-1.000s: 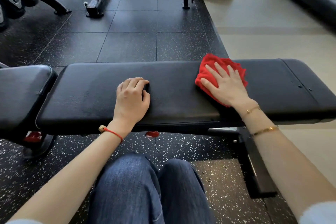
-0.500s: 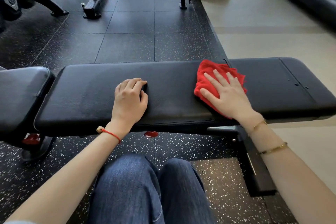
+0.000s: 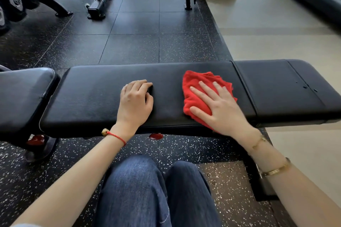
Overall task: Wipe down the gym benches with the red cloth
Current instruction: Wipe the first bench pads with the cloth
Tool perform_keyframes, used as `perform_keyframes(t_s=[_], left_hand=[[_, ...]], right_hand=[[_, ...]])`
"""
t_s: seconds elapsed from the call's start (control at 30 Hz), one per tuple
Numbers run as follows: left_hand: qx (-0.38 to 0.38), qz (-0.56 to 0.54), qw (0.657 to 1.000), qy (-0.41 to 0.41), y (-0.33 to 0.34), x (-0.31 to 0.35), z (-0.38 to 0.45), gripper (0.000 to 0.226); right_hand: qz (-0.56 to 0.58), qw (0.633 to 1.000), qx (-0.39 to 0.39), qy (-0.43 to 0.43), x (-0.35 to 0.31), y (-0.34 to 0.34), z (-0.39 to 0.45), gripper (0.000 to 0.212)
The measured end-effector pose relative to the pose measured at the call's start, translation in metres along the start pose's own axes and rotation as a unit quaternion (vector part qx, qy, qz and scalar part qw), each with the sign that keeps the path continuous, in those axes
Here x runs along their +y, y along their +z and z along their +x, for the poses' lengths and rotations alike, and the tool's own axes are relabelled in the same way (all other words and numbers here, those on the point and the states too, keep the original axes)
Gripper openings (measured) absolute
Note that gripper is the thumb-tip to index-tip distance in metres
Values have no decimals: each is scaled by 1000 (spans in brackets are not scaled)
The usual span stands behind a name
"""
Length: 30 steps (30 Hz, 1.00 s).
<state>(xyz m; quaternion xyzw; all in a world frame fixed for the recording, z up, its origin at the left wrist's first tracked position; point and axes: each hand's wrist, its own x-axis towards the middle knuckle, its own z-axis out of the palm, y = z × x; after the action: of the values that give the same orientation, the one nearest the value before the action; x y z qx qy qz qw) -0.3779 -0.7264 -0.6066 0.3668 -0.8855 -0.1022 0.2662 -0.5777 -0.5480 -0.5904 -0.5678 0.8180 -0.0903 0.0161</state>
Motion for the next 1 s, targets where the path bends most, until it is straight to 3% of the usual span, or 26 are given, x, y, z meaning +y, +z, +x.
perform_keyframes(t_s=[0.2, 0.33, 0.5, 0.6, 0.8, 1.0], left_hand=[[-6, 9, 1000, 0, 0, -1, -1, 34], [-5, 13, 1000, -3, -3, -1, -2, 32], [-1, -5, 1000, -5, -7, -3, -4, 27], [5, -10, 1000, 4, -7, -8, -10, 26], [19, 8, 1000, -6, -3, -4, -10, 25], [25, 5, 1000, -7, -2, -6, -8, 25]], right_hand=[[-22, 991, -34, 131, 24, -5, 70, 69], [-19, 998, -31, 55, -25, 7, 84, 68], [-1, 998, -18, -53, -48, 11, 29, 70], [7, 1000, 8, -24, -14, 4, 13, 69], [-27, 987, -18, 156, 35, -4, 69, 68], [-12, 999, -24, 45, -30, 9, 83, 68]])
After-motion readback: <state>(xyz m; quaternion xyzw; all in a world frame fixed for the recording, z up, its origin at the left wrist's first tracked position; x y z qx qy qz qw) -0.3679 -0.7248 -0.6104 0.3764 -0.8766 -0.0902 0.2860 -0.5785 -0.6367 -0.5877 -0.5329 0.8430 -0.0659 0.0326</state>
